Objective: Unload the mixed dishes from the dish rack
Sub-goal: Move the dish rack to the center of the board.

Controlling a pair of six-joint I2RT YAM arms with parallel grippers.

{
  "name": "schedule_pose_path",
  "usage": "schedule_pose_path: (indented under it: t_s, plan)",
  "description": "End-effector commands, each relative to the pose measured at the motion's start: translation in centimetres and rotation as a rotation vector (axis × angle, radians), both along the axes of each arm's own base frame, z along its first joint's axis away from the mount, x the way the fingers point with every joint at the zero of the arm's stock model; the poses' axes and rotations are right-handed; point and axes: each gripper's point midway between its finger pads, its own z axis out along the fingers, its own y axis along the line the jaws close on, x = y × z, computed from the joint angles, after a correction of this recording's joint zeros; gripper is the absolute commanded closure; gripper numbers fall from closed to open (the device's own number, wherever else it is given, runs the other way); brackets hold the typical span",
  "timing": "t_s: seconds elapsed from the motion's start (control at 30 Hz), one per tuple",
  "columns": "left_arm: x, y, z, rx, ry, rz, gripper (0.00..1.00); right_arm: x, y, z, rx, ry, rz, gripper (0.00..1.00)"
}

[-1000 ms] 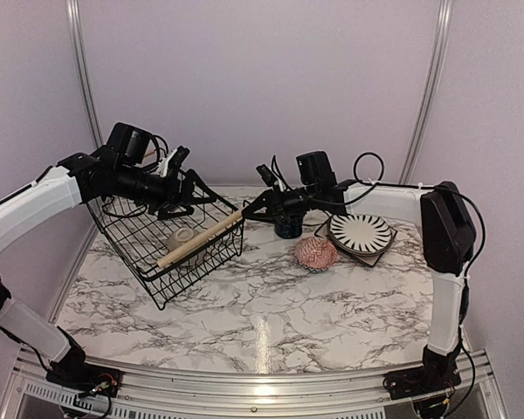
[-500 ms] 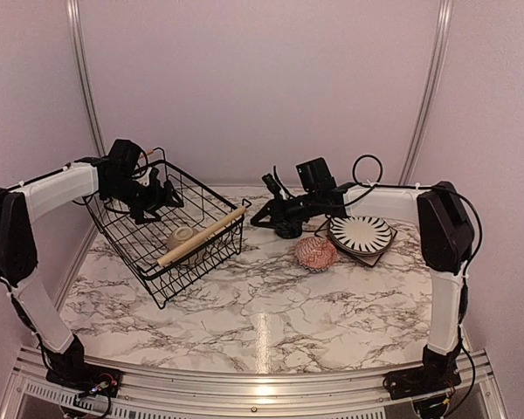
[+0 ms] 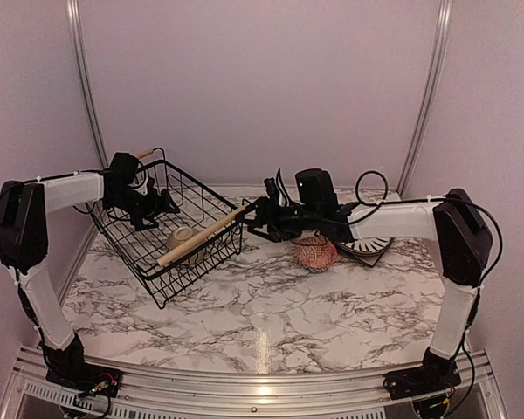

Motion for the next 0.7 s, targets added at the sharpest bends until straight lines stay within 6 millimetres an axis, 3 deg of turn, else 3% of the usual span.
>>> schedule_pose_path:
  t_s: [0.0,0.17,0.37,0.67]
  plan:
    - [0.4,0.0,-2.0,-0.023,0.008,0.000,0.09,1.2,1.8,2.7,0.161,0.011,-0.084,0.34]
    - [0.5,0.6,-3.9,0.025,0.013,0.009,0.08,1.7,2.7,3.1,0.174,0.008,-0.120,0.34]
    - [0.5,0.0,-6.2,0.021,0.069,-0.034,0.07,1.6,3.8,4.0,0.210,-0.005,-0.108,0.30]
    - [-1.5,-1.9,-6.8,0.052,0.153,-0.142,0.07,2.5,5.4,3.1,0.156,0.007,-0.093,0.33]
